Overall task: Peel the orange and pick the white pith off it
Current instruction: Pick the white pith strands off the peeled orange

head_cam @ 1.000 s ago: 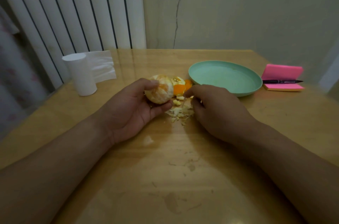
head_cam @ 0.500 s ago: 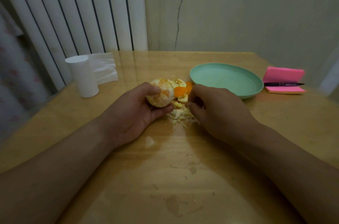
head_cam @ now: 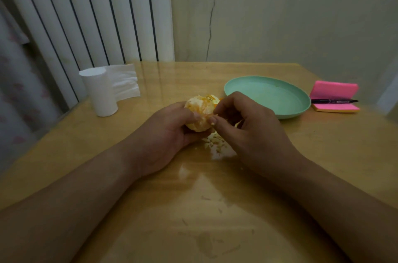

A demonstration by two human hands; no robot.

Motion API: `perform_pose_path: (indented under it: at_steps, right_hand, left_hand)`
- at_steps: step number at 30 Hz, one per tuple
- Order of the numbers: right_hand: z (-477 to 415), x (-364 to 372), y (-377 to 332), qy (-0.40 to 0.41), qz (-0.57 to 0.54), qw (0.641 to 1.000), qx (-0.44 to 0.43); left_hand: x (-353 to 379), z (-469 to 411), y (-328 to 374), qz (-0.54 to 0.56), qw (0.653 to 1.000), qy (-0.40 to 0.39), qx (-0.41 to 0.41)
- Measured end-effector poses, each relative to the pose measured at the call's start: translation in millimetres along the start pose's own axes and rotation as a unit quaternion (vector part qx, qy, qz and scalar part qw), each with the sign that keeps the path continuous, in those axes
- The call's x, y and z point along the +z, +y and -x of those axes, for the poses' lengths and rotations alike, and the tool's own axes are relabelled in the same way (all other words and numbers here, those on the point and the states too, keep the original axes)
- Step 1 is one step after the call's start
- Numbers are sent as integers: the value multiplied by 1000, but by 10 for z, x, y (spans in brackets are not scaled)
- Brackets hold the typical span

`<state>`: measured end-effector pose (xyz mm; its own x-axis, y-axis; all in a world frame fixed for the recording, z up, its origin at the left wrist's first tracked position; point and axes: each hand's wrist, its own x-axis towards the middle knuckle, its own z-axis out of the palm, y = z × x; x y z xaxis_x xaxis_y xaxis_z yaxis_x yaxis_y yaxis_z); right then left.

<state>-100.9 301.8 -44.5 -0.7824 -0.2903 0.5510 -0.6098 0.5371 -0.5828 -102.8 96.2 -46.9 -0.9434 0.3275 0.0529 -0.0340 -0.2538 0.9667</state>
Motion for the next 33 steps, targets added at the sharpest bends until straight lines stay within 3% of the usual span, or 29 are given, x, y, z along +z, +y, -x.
perform_pose_path:
  at_steps: [6,16,21,29,33]
  right_hand:
    - [-12,-27,19,-5,37,999,-7]
    - [-29,-59,-10,-16,132,990,-44]
    - [-37,-60,-64,11,168,984,-54]
    - [-18,-67,22,-3,45,999,-6]
    - [-24,-63,17,-20,53,998,-12]
  left_hand:
    - [-24,-11,-20,-94,993,66,10]
    - [40,78,26,-279,951,117,60]
    - [70,80,10,-269,955,109,54]
    - [-12,27,-22,-161,982,94,32]
    - [-19,38,-8,-185,977,95,41]
